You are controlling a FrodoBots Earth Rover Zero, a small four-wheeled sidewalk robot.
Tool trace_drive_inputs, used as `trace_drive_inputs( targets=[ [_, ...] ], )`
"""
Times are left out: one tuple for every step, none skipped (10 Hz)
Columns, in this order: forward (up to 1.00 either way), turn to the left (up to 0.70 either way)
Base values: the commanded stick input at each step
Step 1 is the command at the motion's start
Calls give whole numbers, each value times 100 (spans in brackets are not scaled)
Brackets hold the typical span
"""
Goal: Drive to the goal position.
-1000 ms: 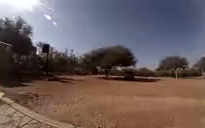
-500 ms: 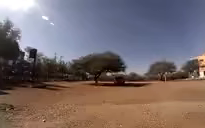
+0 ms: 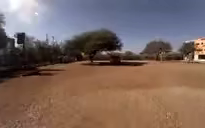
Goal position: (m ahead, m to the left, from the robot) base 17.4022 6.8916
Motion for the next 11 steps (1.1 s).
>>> trace_drive_inputs(
  targets=[
    [100, 0],
    [100, 0],
    [100, 0],
    [100, 0],
    [100, 0],
    [100, 0],
    [100, 0],
    [100, 0],
    [100, 0],
    [100, 0],
    [100, 0]
  ],
)
